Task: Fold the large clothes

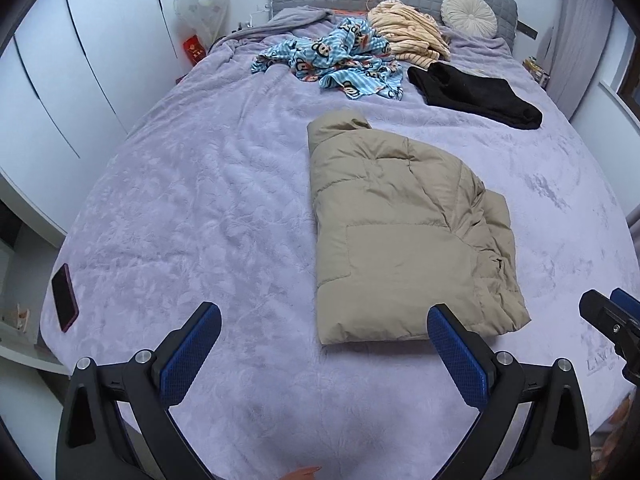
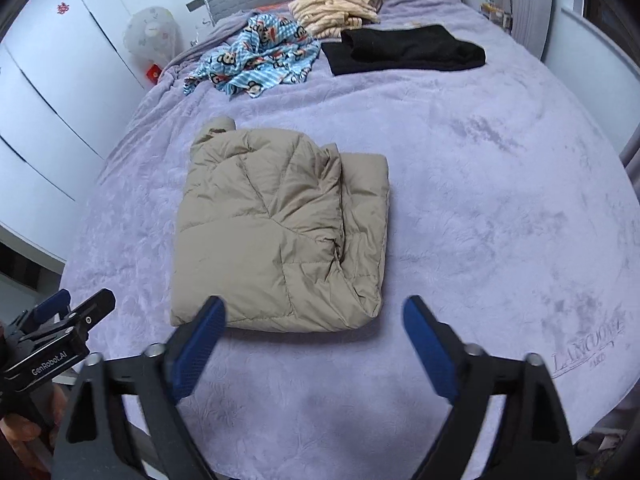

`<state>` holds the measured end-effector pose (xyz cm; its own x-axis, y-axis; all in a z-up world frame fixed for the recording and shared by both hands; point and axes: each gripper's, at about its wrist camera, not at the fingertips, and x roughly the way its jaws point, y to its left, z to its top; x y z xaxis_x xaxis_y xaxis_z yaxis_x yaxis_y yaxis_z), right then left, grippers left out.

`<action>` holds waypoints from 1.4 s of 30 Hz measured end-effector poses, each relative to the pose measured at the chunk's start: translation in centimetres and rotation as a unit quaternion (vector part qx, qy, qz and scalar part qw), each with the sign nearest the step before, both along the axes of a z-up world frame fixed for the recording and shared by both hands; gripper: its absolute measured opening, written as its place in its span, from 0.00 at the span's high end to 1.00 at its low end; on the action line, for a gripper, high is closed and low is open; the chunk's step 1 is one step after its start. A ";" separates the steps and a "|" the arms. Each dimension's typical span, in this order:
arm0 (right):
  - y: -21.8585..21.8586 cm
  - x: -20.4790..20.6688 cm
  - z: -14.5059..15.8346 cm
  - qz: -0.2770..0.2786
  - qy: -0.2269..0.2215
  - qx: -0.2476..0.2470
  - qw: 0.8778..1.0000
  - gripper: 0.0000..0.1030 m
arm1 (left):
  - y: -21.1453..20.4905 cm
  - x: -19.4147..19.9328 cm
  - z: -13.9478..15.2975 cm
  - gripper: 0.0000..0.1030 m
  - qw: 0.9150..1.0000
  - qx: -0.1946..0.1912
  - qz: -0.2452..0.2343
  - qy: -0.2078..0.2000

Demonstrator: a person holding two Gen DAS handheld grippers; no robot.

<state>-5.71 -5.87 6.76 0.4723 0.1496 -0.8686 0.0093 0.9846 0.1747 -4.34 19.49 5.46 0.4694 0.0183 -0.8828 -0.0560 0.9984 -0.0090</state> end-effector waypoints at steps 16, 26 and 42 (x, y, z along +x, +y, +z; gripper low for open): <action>0.4 -1.2 5.2 -0.005 -0.041 -0.010 0.999 0.00 | -0.6 -3.1 5.7 0.00 0.999 -0.002 0.014 -0.049; -0.2 -1.6 5.7 -0.004 -0.047 -0.017 0.999 0.00 | -1.1 -3.5 5.9 0.00 0.999 0.007 0.022 -0.040; 0.0 -1.6 5.6 -0.005 -0.047 -0.018 0.999 0.00 | -1.4 -3.5 6.1 0.00 0.999 0.005 0.030 -0.038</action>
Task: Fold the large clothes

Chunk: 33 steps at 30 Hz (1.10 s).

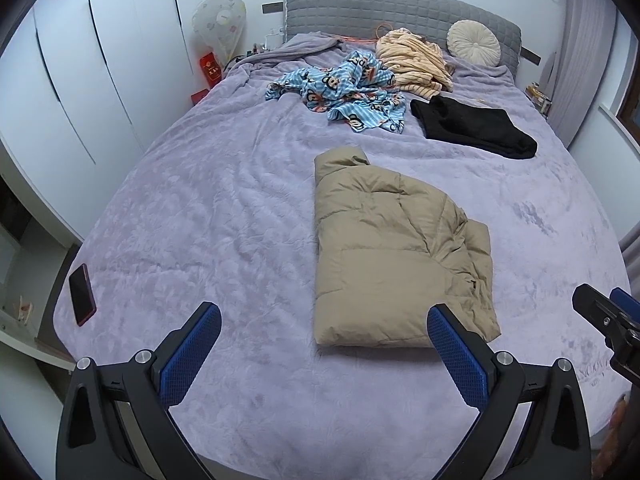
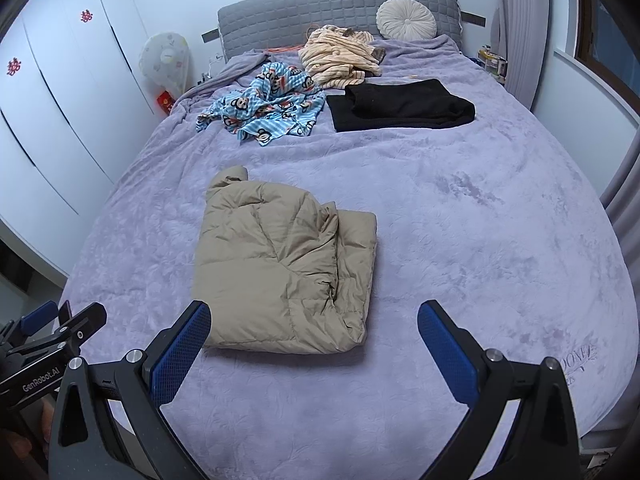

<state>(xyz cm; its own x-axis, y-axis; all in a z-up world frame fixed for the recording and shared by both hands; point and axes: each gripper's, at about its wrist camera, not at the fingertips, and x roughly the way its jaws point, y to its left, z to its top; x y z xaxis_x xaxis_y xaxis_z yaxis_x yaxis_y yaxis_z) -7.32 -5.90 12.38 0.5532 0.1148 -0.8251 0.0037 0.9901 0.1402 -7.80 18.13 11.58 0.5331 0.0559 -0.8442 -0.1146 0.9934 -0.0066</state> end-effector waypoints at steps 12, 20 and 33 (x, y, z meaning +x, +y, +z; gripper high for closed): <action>-0.3 0.2 0.3 0.003 0.002 -0.001 1.000 0.00 | 0.4 0.2 -0.1 0.00 1.000 -0.002 -0.001 0.000; -0.3 0.2 0.3 0.004 0.002 -0.002 1.000 0.00 | 0.6 0.3 -0.5 0.00 1.000 -0.005 0.008 0.004; -0.2 0.2 0.3 0.003 0.000 -0.002 1.000 0.00 | 0.9 0.3 -0.7 0.00 1.000 -0.005 0.009 0.004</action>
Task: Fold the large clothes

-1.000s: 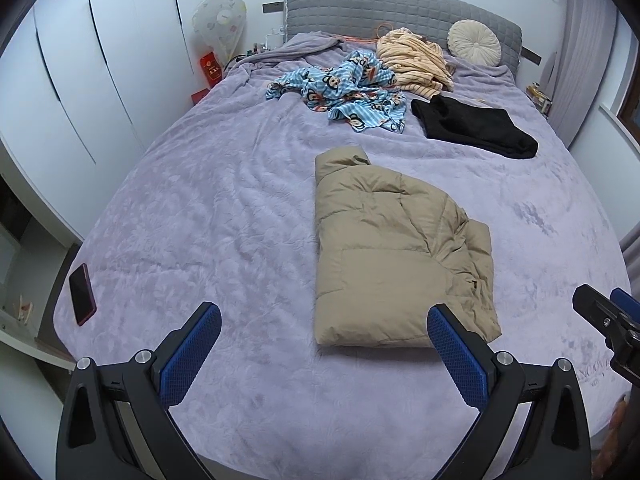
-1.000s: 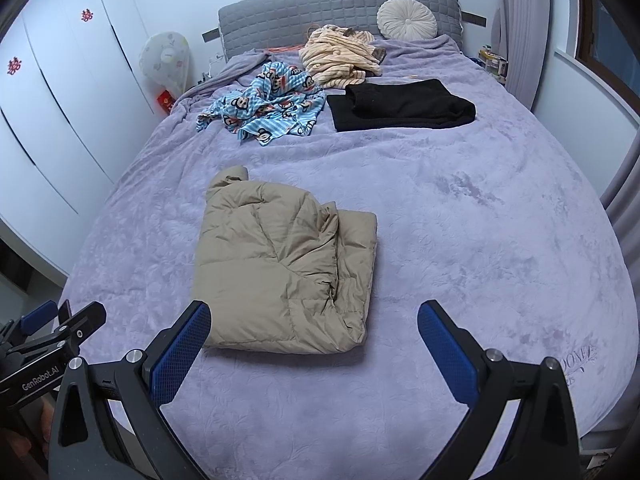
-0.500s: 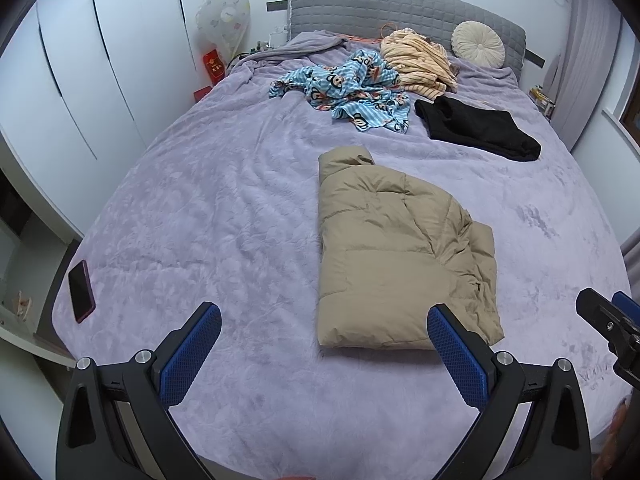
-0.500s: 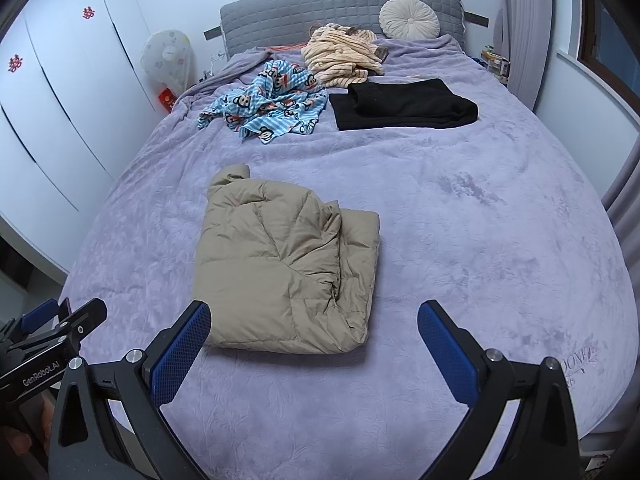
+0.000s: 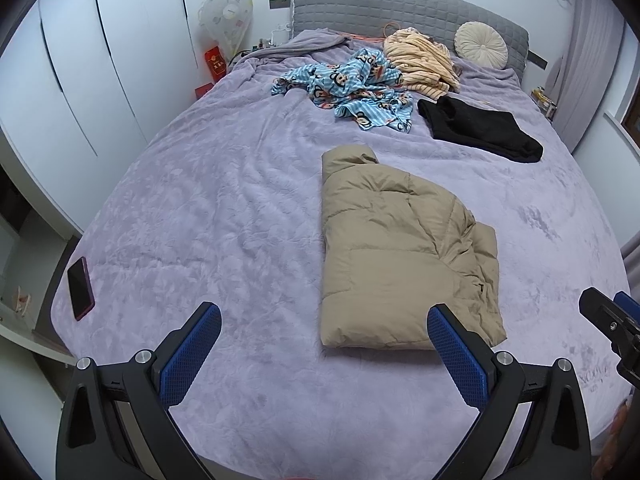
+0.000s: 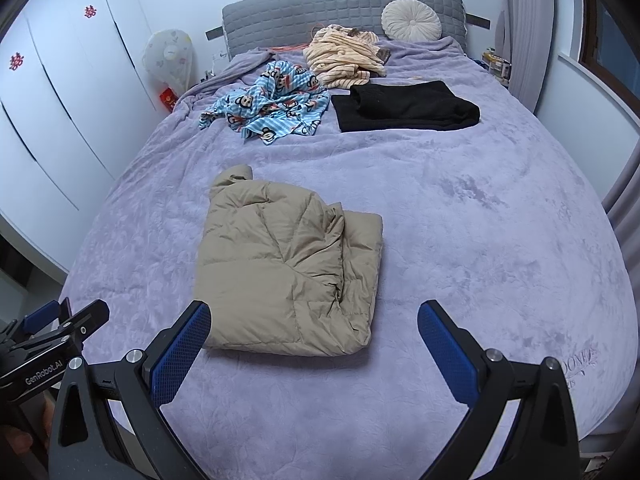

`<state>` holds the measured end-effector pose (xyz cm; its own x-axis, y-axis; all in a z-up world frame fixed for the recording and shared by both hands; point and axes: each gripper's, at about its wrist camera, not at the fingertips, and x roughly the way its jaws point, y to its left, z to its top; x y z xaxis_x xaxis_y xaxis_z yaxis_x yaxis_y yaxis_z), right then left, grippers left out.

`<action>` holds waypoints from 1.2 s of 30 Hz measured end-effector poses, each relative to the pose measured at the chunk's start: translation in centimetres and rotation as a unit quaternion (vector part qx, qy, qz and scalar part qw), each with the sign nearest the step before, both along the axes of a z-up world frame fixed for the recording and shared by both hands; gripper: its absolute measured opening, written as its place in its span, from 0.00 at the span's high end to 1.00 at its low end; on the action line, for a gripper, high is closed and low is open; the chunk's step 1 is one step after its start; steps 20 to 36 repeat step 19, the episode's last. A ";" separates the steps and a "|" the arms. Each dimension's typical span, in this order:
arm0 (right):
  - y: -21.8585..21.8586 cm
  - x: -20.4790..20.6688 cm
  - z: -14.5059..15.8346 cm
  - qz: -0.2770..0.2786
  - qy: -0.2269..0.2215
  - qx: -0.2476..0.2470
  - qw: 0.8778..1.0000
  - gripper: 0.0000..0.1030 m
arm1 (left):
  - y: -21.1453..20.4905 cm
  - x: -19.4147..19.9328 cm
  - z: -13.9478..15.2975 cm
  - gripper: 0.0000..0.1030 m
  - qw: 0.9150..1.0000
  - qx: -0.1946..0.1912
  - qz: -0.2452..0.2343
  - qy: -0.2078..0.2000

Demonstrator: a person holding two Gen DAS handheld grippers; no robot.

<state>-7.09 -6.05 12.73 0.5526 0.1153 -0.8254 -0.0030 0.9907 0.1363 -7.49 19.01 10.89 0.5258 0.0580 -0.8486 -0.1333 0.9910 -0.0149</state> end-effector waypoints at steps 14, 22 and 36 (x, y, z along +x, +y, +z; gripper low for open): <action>0.1 0.1 0.1 0.003 0.001 -0.002 1.000 0.00 | 0.5 -0.2 -0.2 0.00 1.000 0.001 0.007 -0.004; 0.2 0.1 0.1 0.003 0.001 -0.004 1.000 0.00 | 0.7 -0.3 0.0 0.00 1.000 -0.001 0.004 -0.018; 0.2 0.1 0.1 0.003 0.001 -0.004 1.000 0.00 | 0.7 -0.3 0.0 0.00 1.000 -0.001 0.004 -0.018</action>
